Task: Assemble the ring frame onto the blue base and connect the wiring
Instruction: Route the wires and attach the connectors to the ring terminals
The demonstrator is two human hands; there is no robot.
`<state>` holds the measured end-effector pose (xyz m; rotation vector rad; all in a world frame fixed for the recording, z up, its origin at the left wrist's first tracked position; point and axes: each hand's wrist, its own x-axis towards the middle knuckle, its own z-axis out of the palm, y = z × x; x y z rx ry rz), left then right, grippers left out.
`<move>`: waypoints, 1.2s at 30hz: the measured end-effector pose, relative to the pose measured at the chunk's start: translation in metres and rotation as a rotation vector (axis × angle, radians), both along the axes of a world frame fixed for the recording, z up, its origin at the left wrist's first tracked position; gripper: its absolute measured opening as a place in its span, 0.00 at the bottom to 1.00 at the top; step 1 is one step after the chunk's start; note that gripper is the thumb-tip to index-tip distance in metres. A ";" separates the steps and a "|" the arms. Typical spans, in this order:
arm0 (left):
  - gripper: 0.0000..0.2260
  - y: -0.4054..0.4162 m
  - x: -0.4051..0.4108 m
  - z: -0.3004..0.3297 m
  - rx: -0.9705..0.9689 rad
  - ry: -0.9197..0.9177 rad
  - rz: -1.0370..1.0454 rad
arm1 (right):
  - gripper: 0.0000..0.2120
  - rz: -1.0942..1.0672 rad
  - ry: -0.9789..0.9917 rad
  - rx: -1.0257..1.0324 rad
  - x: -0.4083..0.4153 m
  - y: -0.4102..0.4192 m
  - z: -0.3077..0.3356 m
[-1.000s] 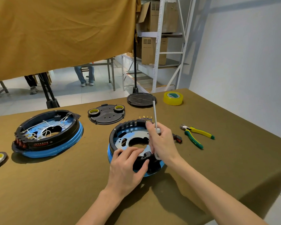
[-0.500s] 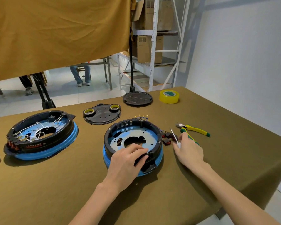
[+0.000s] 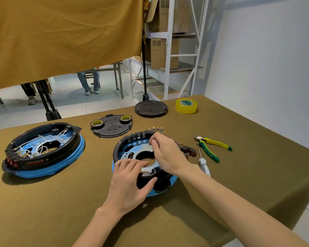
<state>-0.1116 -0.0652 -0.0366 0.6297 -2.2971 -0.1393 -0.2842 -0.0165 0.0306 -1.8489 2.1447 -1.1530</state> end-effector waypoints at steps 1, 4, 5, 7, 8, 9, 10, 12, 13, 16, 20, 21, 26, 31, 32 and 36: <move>0.21 -0.001 0.001 -0.001 0.018 0.017 -0.022 | 0.10 -0.004 0.065 0.060 0.005 -0.005 -0.005; 0.17 -0.001 0.003 -0.002 0.041 0.054 -0.049 | 0.07 -0.050 0.324 0.193 0.009 -0.010 -0.020; 0.16 0.000 0.002 -0.002 0.042 0.063 -0.046 | 0.06 -0.046 0.351 0.228 0.007 -0.010 -0.021; 0.14 0.001 0.002 -0.003 0.038 0.071 -0.044 | 0.07 0.003 0.382 0.269 0.006 -0.011 -0.017; 0.13 0.001 0.002 -0.003 0.032 0.077 -0.044 | 0.07 0.033 0.375 0.282 0.008 -0.010 -0.012; 0.12 0.001 0.002 -0.003 0.026 0.084 -0.043 | 0.08 0.072 0.397 0.306 0.008 -0.009 -0.010; 0.12 0.001 0.002 -0.003 0.024 0.090 -0.040 | 0.12 0.100 0.397 0.325 0.007 -0.009 -0.008; 0.11 0.003 0.001 -0.003 0.027 0.089 -0.033 | 0.21 0.131 0.336 0.344 -0.002 -0.008 -0.009; 0.11 0.004 0.000 -0.003 0.027 0.087 -0.024 | 0.25 0.113 0.281 0.349 -0.005 -0.007 -0.009; 0.12 0.006 -0.004 -0.002 0.024 0.083 0.004 | 0.29 0.067 0.240 0.382 -0.004 -0.006 -0.011; 0.12 0.006 -0.005 -0.004 -0.005 0.087 0.005 | 0.29 0.093 0.230 0.419 0.000 -0.004 -0.009; 0.12 0.006 -0.005 -0.005 -0.014 0.089 0.009 | 0.29 0.108 0.218 0.433 -0.001 -0.005 -0.008; 0.13 0.006 -0.006 -0.007 -0.004 0.088 0.021 | 0.28 0.139 0.221 0.464 -0.003 -0.009 -0.008; 0.13 0.005 -0.003 -0.005 0.038 0.110 -0.020 | 0.19 0.157 0.423 0.546 0.001 -0.010 -0.003; 0.13 0.004 -0.002 -0.005 0.042 0.110 -0.031 | 0.18 0.146 0.415 0.548 0.002 -0.009 -0.004; 0.14 0.000 0.004 -0.004 0.071 0.098 -0.092 | 0.18 0.133 0.174 0.492 0.000 -0.012 0.001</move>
